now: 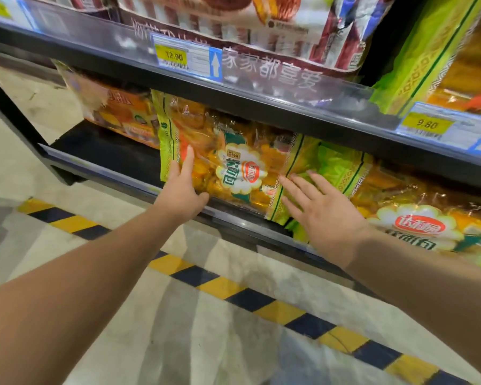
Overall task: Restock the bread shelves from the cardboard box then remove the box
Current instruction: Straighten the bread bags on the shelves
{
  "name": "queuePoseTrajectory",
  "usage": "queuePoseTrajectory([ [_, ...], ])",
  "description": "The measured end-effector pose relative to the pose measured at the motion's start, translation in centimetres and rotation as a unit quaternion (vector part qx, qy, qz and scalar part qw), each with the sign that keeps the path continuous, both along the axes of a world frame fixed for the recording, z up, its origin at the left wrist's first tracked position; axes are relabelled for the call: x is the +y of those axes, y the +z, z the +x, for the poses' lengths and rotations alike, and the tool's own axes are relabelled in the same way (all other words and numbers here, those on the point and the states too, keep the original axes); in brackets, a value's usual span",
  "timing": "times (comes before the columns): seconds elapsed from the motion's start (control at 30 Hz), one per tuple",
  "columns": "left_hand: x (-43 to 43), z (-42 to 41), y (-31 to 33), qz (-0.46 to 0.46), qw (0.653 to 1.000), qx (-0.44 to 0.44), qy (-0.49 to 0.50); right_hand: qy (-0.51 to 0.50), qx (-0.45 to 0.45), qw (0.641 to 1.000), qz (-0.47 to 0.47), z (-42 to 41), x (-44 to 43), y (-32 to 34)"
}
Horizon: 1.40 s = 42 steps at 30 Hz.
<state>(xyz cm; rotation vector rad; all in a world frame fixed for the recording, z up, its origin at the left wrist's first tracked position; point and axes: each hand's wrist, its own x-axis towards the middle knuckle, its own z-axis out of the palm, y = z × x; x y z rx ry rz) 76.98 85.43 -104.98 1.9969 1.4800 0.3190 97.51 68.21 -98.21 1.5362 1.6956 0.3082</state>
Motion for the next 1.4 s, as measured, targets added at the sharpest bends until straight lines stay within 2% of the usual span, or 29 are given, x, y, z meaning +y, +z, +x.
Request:
queuePoseTrajectory([
  [0.13, -0.5, 0.1, 0.2, -0.001, 1.000, 0.008, 0.010, -0.018, 0.027, 0.999, 0.010, -1.0, -0.4, -0.4],
  [0.2, -1.0, 0.1, 0.5, -0.006, 0.999, 0.024, 0.019, -0.027, 0.068, 0.997, 0.020, -1.4, -0.7, -0.7],
  [0.27, -2.3, 0.4, 1.0, -0.013, 0.998, 0.057, 0.013, -0.053, 0.158, 0.986, 0.027, -1.3, -1.6, -1.1],
  [0.37, -5.1, 1.0, 2.0, 0.019, 0.990, 0.134, -0.044, -0.121, 0.347, 0.930, 0.034, -0.6, -3.7, -1.2],
  [0.43, -7.2, 1.5, 3.0, 0.076, 0.970, 0.209, -0.102, -0.140, 0.403, 0.903, 0.044, -0.1, -5.3, -0.7],
  [0.63, -12.6, 3.0, 9.1, 0.158, 0.891, 0.374, -0.206, -0.172, 0.423, 0.884, 0.097, 1.4, -8.9, 4.6],
  [0.7, -14.9, 2.9, 12.8, 0.156, 0.873, 0.406, -0.221, -0.189, 0.431, 0.877, 0.095, 1.4, -10.6, 8.3],
  [0.8, -18.6, 2.4, 20.2, 0.148, 0.870, 0.406, -0.237, -0.195, 0.436, 0.872, 0.109, 1.0, -13.4, 15.5],
  [1.0, -22.9, -0.1, 40.0, 0.137, 0.898, 0.359, -0.216, -0.202, 0.453, 0.861, 0.115, -0.3, -16.4, 34.1],
  [1.23, -25.3, -5.7, 64.9, 0.072, 0.926, 0.312, -0.201, -0.143, 0.485, 0.856, 0.106, -4.8, -17.2, 58.0],
  [1.4, -28.7, -12.0, 75.8, 0.075, 0.944, 0.297, -0.125, -0.090, 0.511, 0.850, 0.087, -9.1, -18.0, 68.3],
])
